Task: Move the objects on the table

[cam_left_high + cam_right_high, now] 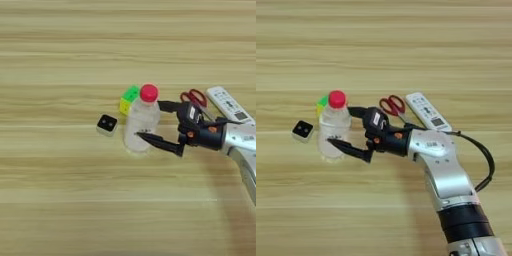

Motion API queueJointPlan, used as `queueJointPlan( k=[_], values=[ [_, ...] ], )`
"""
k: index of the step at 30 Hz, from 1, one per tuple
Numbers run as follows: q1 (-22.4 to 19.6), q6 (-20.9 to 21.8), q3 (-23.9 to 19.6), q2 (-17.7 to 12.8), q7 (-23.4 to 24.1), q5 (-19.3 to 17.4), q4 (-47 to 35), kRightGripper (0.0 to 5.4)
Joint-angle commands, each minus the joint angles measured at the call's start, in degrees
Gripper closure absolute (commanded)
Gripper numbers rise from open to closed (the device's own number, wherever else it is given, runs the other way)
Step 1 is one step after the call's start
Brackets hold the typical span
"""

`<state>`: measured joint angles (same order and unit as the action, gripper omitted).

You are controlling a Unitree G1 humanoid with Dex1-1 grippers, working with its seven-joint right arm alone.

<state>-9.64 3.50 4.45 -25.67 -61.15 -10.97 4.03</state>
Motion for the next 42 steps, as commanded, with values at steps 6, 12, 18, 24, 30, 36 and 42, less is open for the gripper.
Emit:
queueJointPlan(
  k=[6,12,18,24,30,36,42],
  values=[
    [-3.3,1.97,-0.87,-0.84,2.12,-0.13,-1.65,2.14],
    [-3.51,1.74,-1.23,-0.71,2.14,-0.77,-1.75,2.31],
    [-4.54,0.47,-2.91,-0.89,2.18,-2.66,-2.32,2.36],
    [-6.75,-0.4,-5.98,-1.69,2.82,-4.31,-1.98,2.41],
    [-9.99,-2.05,-10.47,-3.4,2.8,-7.11,-0.56,2.41],
    [-12.58,-1.06,-13.18,-4.87,2.83,-6.83,4.97,2.43],
    [-13.97,0.73,-13.62,-4.94,2.44,-5.97,10.81,2.44]
  ],
)
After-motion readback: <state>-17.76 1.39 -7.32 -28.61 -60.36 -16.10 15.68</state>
